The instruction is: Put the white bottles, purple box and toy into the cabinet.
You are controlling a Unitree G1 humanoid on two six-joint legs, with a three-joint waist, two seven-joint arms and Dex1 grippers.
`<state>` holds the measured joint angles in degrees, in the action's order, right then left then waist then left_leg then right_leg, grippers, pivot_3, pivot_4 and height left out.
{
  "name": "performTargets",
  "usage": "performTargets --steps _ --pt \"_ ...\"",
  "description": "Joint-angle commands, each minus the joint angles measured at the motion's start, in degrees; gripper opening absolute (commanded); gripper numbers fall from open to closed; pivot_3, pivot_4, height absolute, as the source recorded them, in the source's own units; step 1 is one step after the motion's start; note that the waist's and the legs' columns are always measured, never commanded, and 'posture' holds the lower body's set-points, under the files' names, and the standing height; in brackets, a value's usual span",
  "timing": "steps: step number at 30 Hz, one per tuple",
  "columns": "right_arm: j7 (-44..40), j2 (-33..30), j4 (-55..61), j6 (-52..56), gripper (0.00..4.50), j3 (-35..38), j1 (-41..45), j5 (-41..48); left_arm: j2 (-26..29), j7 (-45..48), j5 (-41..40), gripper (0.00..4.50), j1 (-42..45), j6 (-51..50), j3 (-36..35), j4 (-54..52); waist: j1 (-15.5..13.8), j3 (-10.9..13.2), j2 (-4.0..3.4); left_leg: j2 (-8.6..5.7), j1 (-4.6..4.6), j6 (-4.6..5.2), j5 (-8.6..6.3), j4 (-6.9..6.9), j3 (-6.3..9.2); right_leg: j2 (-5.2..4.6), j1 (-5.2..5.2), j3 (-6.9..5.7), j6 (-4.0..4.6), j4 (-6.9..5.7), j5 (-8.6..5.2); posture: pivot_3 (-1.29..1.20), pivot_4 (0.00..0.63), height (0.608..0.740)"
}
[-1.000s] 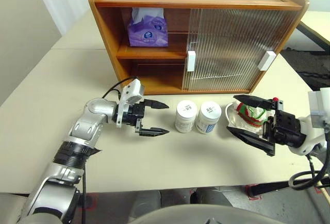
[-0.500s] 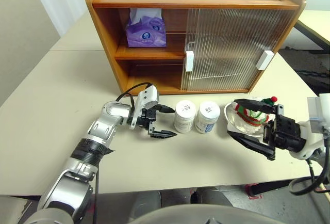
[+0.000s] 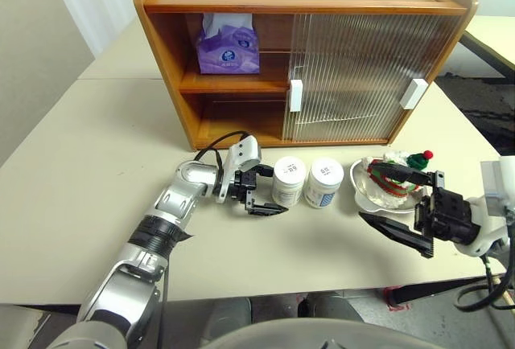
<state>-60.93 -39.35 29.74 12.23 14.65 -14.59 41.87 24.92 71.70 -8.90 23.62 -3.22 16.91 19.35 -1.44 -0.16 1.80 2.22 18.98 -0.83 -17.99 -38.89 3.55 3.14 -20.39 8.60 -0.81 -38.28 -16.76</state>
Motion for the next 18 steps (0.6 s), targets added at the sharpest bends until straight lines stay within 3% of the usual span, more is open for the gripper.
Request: performTargets --steps 1,7,18 --pt "-0.6 -0.1 -0.7 -1.0 4.50 0.5 -0.4 -0.9 -0.6 -0.2 0.7 4.46 0.1 0.3 0.6 1.4 0.0 0.0 0.00 0.00 0.00 0.01 0.00 0.00 0.00 0.00 0.01 0.00 0.07 0.00 -0.04 0.02 0.000 0.740" --pt "0.4 1.1 -1.9 -1.4 4.50 1.1 -0.8 -0.1 -2.3 -0.2 -0.6 3.03 0.1 -1.1 0.3 2.4 0.0 0.0 -0.02 0.00 -0.02 0.01 0.01 -0.01 -0.02 0.00 0.03 0.00 0.07 0.00 -0.04 0.02 0.000 0.740" --pt "4.6 5.9 -1.0 -1.6 4.50 2.1 -0.6 2.3 -0.2 -0.4 -1.0 3.02 -1.1 -1.7 -1.4 0.8 0.0 -0.1 -0.14 0.00 -0.03 0.03 0.01 0.02 0.03 -0.02 0.04 0.01 -0.11 0.01 0.04 0.02 0.000 0.740"
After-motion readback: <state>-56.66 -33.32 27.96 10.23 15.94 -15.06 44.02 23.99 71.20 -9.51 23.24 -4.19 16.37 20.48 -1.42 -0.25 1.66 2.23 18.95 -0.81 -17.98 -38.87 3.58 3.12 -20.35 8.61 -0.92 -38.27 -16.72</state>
